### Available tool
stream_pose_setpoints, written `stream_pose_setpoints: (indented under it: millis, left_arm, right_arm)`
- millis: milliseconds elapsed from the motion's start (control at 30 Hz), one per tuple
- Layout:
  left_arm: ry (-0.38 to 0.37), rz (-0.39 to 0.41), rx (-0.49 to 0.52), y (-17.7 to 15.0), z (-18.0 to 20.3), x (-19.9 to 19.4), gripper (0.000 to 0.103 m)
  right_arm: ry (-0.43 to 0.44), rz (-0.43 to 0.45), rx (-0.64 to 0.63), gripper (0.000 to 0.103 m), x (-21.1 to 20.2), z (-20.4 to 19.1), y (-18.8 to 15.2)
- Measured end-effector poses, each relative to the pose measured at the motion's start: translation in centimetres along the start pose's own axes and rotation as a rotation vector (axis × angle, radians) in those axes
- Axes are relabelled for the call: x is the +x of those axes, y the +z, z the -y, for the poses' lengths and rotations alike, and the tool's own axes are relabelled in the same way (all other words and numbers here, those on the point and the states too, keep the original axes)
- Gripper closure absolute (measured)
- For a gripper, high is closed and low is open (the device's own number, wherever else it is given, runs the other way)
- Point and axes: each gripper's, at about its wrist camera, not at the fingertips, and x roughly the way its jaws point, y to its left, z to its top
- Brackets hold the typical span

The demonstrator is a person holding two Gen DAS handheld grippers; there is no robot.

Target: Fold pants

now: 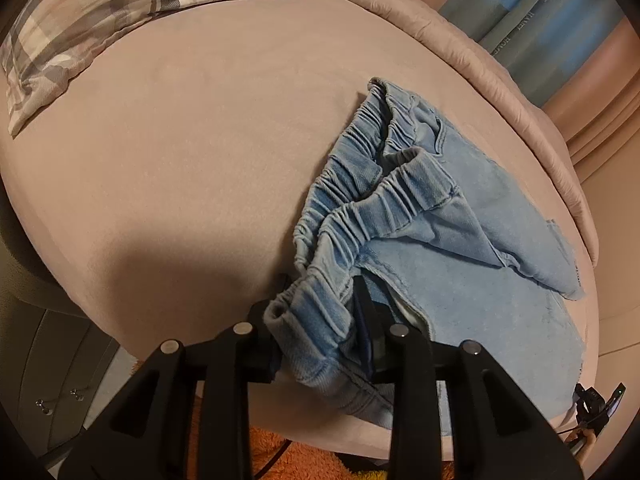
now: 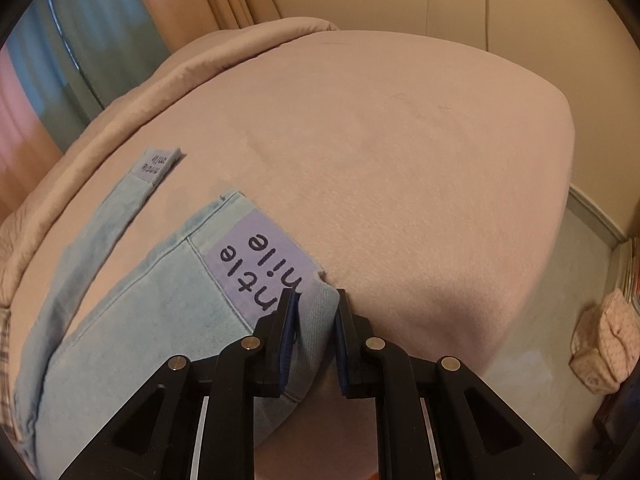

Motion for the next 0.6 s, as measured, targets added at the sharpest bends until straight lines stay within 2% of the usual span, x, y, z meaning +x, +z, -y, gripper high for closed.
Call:
stream_pose_setpoints:
  millis: [400,600]
  left_arm:
    - [-0.019,-0.005,-0.021,0.18,-0.22,-0.19,0.067]
    - [-0.044,-0.013,-0.100,-0.04,-0.45,-0.89,0.060]
  right_arm:
    - [-0.023,0.024,-0.005,0.089,0.05,-0.28,-0.15]
    - [-0.020,0.034,0.009,0.089,0.02,-0.18,-0.27]
